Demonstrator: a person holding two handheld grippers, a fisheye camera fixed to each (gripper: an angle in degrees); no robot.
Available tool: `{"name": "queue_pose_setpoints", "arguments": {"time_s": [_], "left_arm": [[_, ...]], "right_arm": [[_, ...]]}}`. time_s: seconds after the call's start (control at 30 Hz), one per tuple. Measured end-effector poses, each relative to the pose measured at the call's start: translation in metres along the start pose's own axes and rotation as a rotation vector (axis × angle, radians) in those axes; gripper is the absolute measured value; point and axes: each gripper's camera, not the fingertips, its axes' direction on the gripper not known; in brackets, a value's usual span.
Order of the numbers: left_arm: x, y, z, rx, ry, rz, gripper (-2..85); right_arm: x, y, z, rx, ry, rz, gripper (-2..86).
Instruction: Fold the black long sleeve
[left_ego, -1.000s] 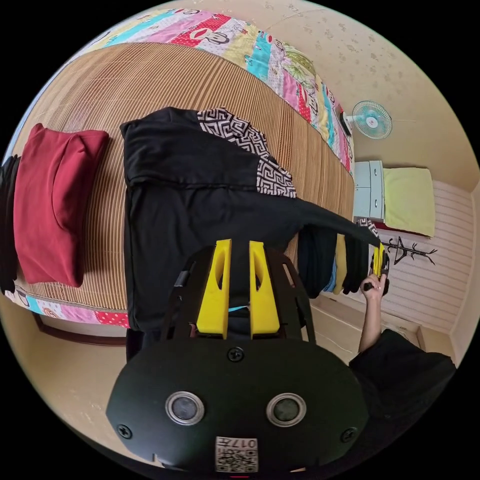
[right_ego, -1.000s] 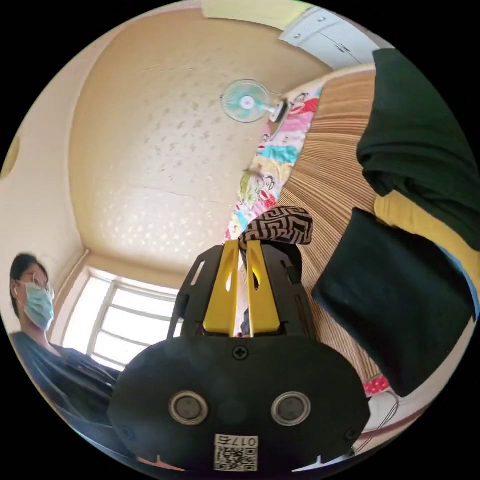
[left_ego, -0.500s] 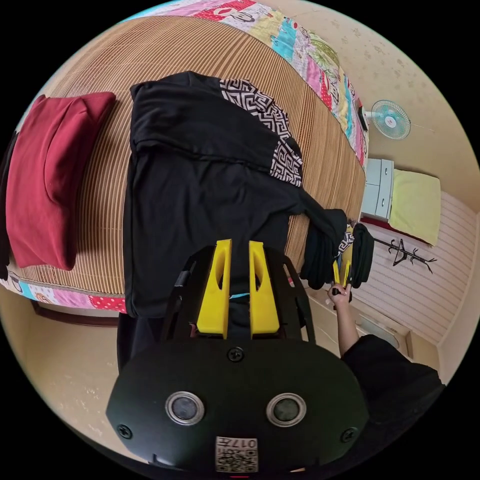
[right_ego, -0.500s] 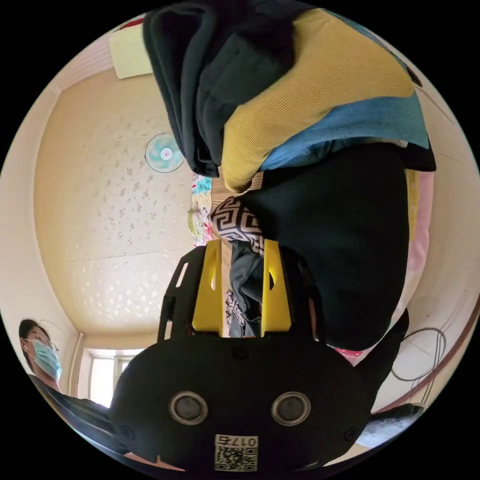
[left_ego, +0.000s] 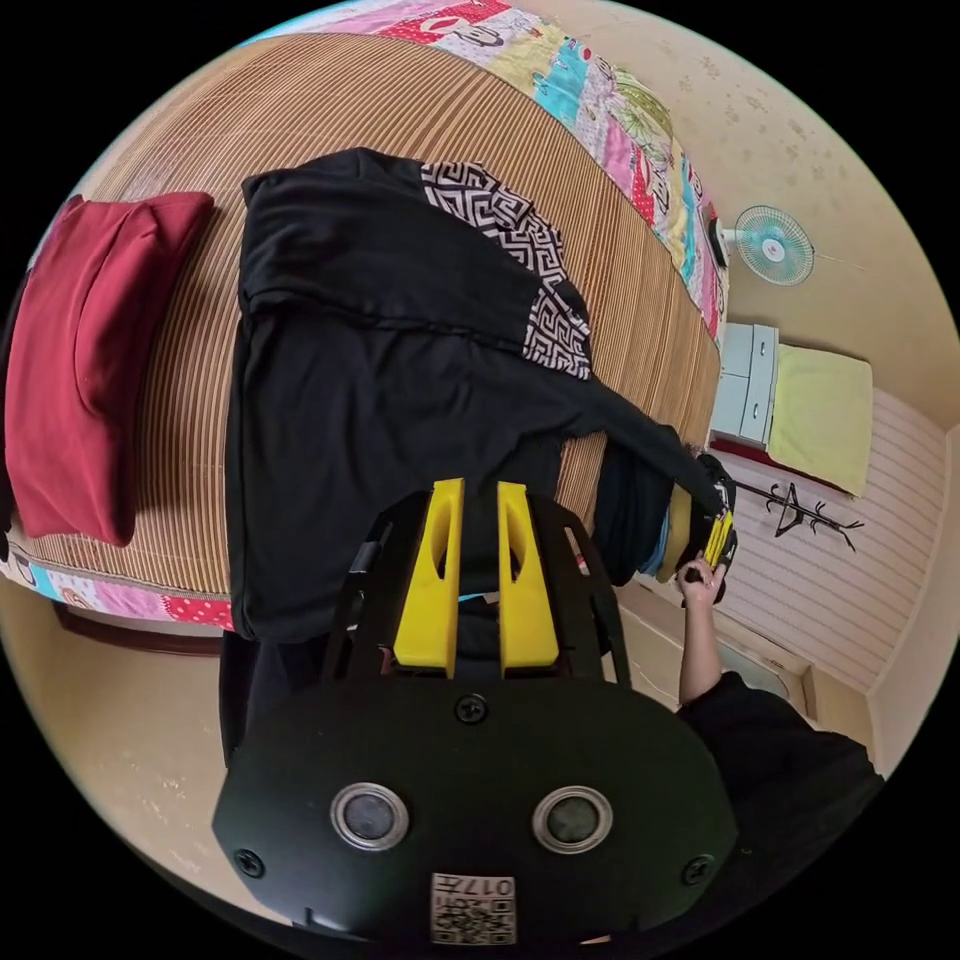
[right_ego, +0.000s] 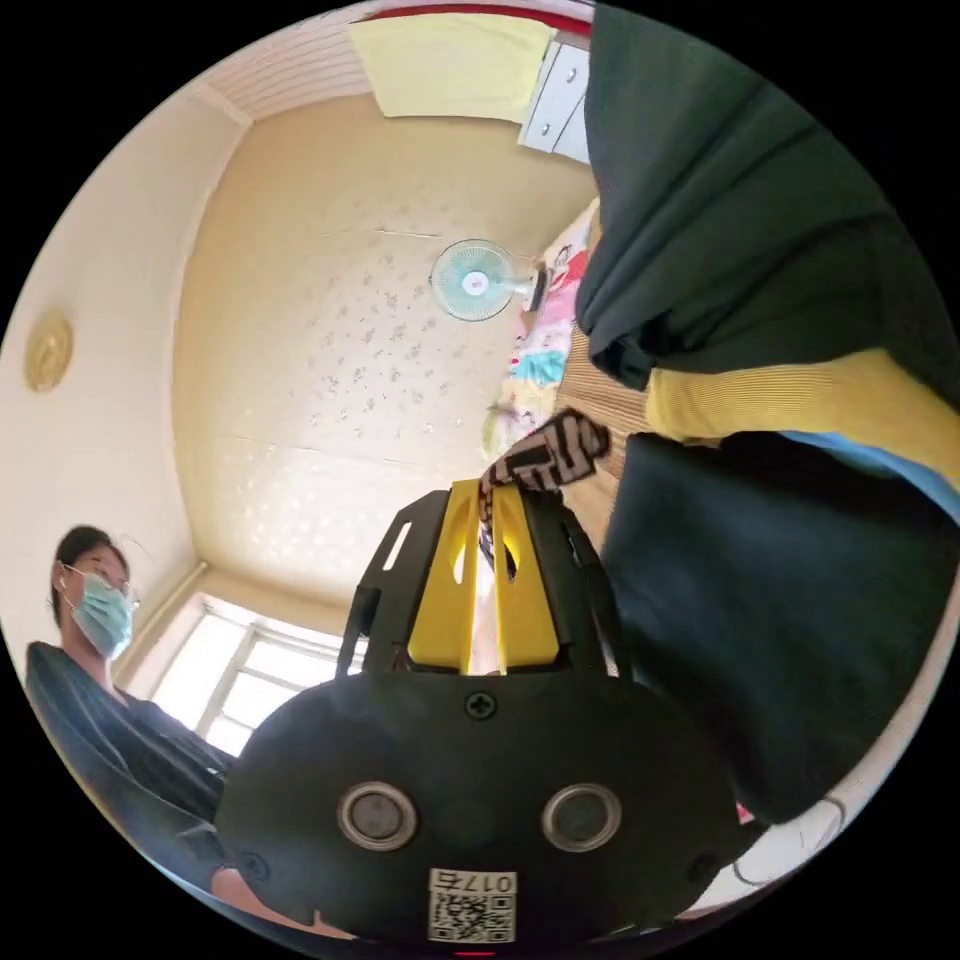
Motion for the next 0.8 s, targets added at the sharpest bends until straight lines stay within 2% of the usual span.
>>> {"name": "queue_pose_setpoints", "arguments": {"time_s": [0.07,0.1,0.13,0.2,0.3,0.43,0.5,0.63,0.8], "left_arm": [[-0.009,0.002,0.002,0.004,0.021,-0.045,6.4],[-0.011,0.003,0.002,0.005,0.028,-0.057,6.3],[-0.015,0.005,0.003,0.007,0.041,-0.080,6.3],[-0.019,0.007,0.003,0.010,0.054,-0.103,6.3],[-0.020,0.008,0.001,0.009,0.050,-0.111,6.3],[-0.018,0.004,-0.001,0.005,0.041,-0.106,6.3],[-0.016,0.002,-0.002,0.006,0.039,-0.102,6.3],[-0.014,0.001,-0.006,0.004,0.033,-0.084,6.3],[-0.025,0.009,-0.010,-0.004,0.043,-0.084,6.3]], "right_arm": [[0.026,0.010,-0.005,-0.005,0.174,0.053,3.7],[0.051,0.016,-0.006,-0.027,0.253,0.147,4.0],[0.064,0.020,-0.007,-0.036,0.273,0.196,4.2],[0.100,0.032,-0.015,0.011,0.197,0.313,6.2],[0.119,0.035,-0.019,0.134,0.085,0.374,9.5],[0.129,0.015,0.002,0.144,0.068,0.407,8.8],[0.106,-0.007,0.025,0.152,0.021,0.323,4.9],[0.027,-0.039,0.083,0.089,-0.096,0.085,4.0],[-0.116,-0.022,0.217,-0.080,-0.341,-0.226,3.8]]}}
